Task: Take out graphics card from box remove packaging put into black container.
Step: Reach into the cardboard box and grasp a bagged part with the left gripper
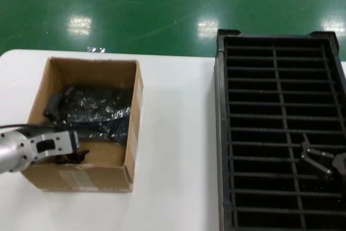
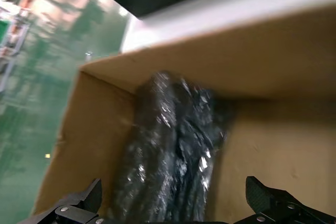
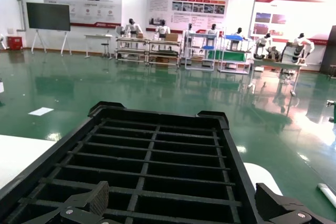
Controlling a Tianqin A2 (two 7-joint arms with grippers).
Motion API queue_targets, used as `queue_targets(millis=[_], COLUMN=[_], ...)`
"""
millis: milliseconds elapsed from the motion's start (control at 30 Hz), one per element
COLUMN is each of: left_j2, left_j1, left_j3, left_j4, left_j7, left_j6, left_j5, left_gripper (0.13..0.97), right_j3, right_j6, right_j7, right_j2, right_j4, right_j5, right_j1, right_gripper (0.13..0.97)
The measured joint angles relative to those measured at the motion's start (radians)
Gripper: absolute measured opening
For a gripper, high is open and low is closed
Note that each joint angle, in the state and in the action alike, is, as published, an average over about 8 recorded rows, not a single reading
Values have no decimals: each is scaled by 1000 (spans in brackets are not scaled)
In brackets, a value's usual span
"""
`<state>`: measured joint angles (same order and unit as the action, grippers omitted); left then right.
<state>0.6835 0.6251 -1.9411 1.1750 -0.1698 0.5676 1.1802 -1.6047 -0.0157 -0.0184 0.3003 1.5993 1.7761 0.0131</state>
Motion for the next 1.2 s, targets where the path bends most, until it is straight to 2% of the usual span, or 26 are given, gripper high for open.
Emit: queue_targets(millis=[67,133,233,333,500,600,900,1033,1200], left_j2=[-14,-35,-70,-105,-159,-183,-234,-257,-279], left_j1=[37,71,117,156,212,233,259,270,278], left_j3=[-26,-46,-66,-77,-84,-83,-48,-20,13], left_j4=[-47,-97,-171,-243,-355,-408,-517,-560,-601], left_j7=[-33,-67,-124,-197,-345,-425,-662,-774,-890], left_j6=[8,-3,-40,-90,-170,-197,-239,-252,-258], left_j5=[-28,-52,-73,-64,-2,41,178,235,290], left_gripper=[966,966,966,966,949,939,846,846,747], right_j3=[0,0,0,0,0,0,0,0,0], right_j6=[0,0,0,0,0,0,0,0,0], right_j7=[0,0,0,0,0,0,0,0,0], right_j2=[0,0,0,0,0,0,0,0,0], right_j4=[0,0,0,0,0,0,0,0,0], right_j5=[0,0,0,0,0,0,0,0,0], right_j1=[0,0,0,0,0,0,0,0,0], right_gripper=[966,966,966,966,966,966,966,966,966])
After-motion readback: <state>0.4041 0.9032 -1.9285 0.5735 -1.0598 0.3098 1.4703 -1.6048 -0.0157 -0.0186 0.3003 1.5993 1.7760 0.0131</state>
